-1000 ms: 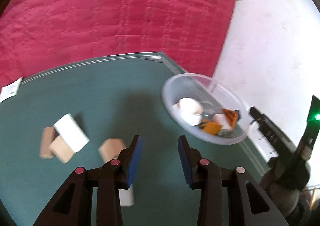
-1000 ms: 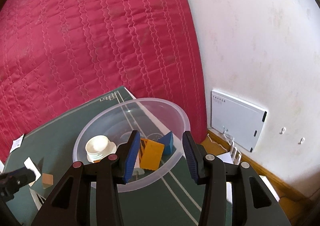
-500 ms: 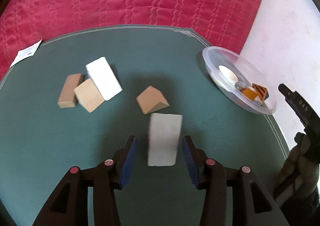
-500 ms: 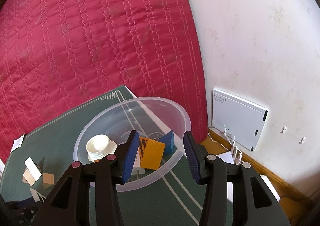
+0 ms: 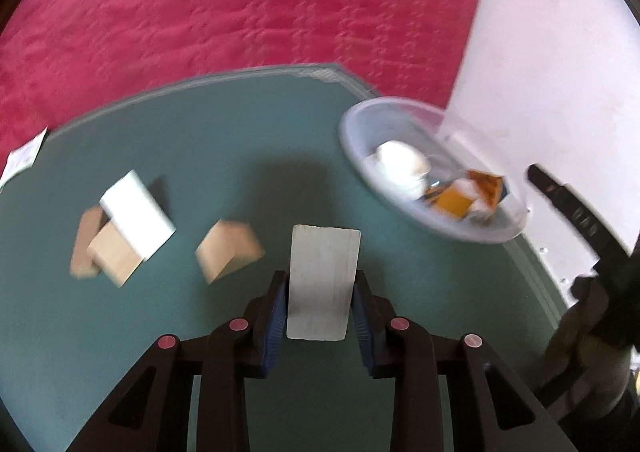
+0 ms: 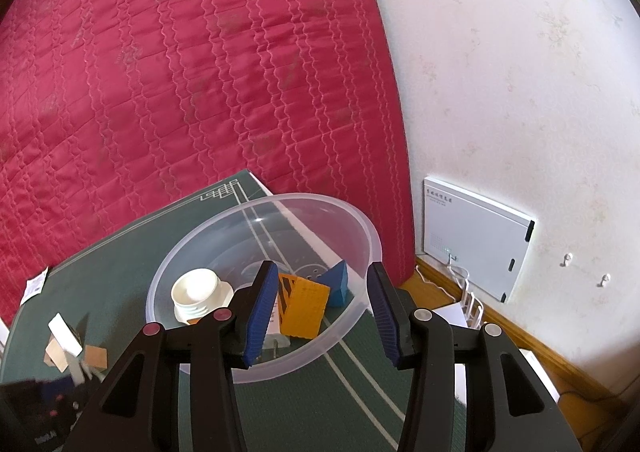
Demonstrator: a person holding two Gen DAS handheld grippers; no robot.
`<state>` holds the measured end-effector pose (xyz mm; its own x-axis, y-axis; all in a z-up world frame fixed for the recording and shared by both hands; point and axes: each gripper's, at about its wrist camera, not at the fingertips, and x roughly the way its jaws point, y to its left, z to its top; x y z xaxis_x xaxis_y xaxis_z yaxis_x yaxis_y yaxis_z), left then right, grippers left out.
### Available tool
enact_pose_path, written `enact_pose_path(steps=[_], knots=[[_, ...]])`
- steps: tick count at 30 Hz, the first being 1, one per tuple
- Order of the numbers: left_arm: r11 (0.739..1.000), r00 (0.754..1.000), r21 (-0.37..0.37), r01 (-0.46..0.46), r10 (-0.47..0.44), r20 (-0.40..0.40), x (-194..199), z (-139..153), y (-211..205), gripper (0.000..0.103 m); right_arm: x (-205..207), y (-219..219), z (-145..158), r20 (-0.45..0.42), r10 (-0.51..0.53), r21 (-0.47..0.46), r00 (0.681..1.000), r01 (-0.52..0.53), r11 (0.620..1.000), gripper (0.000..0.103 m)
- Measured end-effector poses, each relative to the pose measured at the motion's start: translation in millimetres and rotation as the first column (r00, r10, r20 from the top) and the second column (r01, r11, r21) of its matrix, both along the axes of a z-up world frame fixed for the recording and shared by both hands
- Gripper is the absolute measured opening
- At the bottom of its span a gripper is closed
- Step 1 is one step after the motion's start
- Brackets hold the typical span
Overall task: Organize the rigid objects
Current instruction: 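Carry the white block into the clear bowl and open the left gripper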
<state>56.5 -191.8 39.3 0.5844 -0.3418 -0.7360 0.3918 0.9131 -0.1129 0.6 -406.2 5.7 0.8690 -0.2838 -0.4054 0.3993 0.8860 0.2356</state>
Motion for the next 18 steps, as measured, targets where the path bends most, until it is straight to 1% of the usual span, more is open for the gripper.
enact_pose_path(steps=[4,7,11,15,16,17,18], knots=[[0.997,0.997,-0.017,0.071,-0.070,0.036,7.4,11.7,-30.5,0.033,-0.4,-0.5,-0.2,0.001,0.000,0.001,1.000,0.000,1.000,0.048],[0.995,0.993,-0.021,0.103,-0.101,0.058,15.9,16.4,-50.3,0.033,0.0,-1.8,-0.6,0.000,-0.002,0.004,1.000,0.002,1.000,0.048],[0.988,0.988,-0.042,0.146,-0.144,0.054,27.2,19.7,-69.5,0.033,-1.3,-4.1,-1.1,0.002,-0.005,0.009,1.000,0.005,1.000,0.048],[0.979,0.978,-0.054,0.199,-0.195,0.069,33.2,19.6,-88.7,0.033,-1.8,-5.2,-1.4,0.003,-0.011,0.012,1.000,0.011,1.000,0.048],[0.976,0.976,-0.057,0.210,-0.206,0.074,34.5,18.6,-90.7,0.035,-0.7,-6.1,-1.1,0.003,-0.012,0.014,1.000,0.012,1.000,0.048],[0.976,0.975,-0.049,0.211,-0.207,0.077,37.0,18.2,-94.1,0.047,-0.9,-6.5,-1.2,0.003,-0.013,0.015,1.000,0.013,1.000,0.048],[0.978,0.976,-0.039,0.204,-0.200,0.082,38.2,16.8,-93.7,0.054,-1.1,-7.1,-1.4,0.002,-0.017,0.017,1.000,0.017,1.000,0.048]])
